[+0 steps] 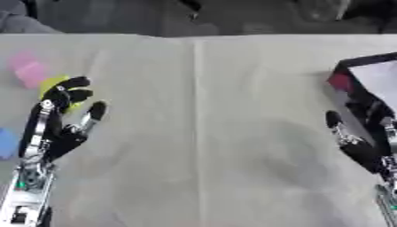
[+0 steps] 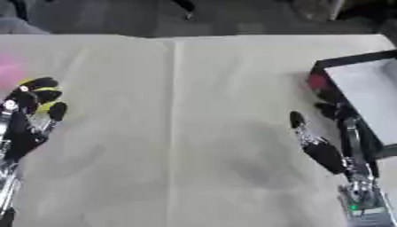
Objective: Pick up the objects with one hand, pass them to the other hand, and then place them into the box on the other side of the table.
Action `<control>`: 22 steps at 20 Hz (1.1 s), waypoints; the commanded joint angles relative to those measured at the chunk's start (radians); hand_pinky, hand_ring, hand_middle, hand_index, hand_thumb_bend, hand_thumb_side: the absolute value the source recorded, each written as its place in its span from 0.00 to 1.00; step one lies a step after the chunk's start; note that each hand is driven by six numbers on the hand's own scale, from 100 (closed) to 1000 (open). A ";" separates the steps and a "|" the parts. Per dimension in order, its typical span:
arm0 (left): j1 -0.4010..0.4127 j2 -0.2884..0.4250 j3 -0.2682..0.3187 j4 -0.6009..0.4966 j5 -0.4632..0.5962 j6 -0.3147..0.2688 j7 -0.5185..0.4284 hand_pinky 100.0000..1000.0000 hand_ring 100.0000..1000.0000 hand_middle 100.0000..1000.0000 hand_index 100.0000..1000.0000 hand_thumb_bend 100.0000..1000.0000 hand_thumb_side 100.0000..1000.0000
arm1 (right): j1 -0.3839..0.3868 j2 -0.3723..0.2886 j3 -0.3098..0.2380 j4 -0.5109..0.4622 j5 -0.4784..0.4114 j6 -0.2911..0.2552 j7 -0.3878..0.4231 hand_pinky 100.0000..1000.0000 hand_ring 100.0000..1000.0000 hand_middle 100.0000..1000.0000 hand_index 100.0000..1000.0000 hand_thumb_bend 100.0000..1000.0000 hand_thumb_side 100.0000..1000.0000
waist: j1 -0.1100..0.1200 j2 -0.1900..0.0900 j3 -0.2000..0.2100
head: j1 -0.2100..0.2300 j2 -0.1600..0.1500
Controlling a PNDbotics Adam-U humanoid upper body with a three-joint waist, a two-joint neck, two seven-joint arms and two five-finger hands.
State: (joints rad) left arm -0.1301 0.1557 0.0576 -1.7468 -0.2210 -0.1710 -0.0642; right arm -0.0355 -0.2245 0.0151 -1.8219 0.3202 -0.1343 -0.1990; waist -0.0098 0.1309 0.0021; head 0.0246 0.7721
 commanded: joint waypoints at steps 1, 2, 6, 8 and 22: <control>-0.010 0.009 0.004 -0.024 -0.003 0.001 0.002 0.78 0.68 0.70 0.79 0.50 0.49 | -0.009 -0.007 -0.001 -0.019 -0.001 -0.001 0.001 0.82 0.78 0.80 0.88 0.31 0.47 | 0.010 -0.012 0.001 | 0.010 -0.002; -0.012 0.013 0.007 -0.026 -0.007 0.002 0.003 0.78 0.68 0.70 0.79 0.50 0.49 | -0.008 -0.006 -0.001 -0.018 0.000 -0.001 0.001 0.82 0.78 0.80 0.88 0.31 0.47 | 0.011 -0.013 0.002 | 0.017 -0.002; -0.040 0.067 0.031 -0.045 -0.045 0.010 0.013 0.79 0.69 0.70 0.79 0.51 0.47 | -0.001 -0.010 -0.006 -0.015 0.003 0.000 -0.002 0.82 0.78 0.80 0.88 0.31 0.46 | 0.017 -0.020 0.013 | 0.040 -0.002; -0.049 0.117 0.042 -0.062 -0.075 0.016 0.002 0.80 0.69 0.71 0.80 0.50 0.46 | 0.003 -0.017 -0.008 -0.014 0.005 0.000 -0.003 0.82 0.78 0.80 0.88 0.31 0.46 | 0.028 -0.025 0.019 | 0.054 -0.002; 0.004 0.499 -0.052 0.038 -0.309 0.083 -0.225 0.88 0.76 0.75 0.85 0.63 0.36 | 0.026 -0.076 -0.019 -0.011 0.033 0.004 -0.014 0.82 0.78 0.80 0.88 0.31 0.46 | 0.099 -0.052 0.040 | 0.073 -0.002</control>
State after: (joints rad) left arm -0.1155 0.5907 0.0150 -1.7242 -0.5089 -0.0967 -0.2702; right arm -0.0072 -0.2780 0.0019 -1.8187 0.3464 -0.1303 -0.2092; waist 0.0775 0.1023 0.0413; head 0.0999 0.7721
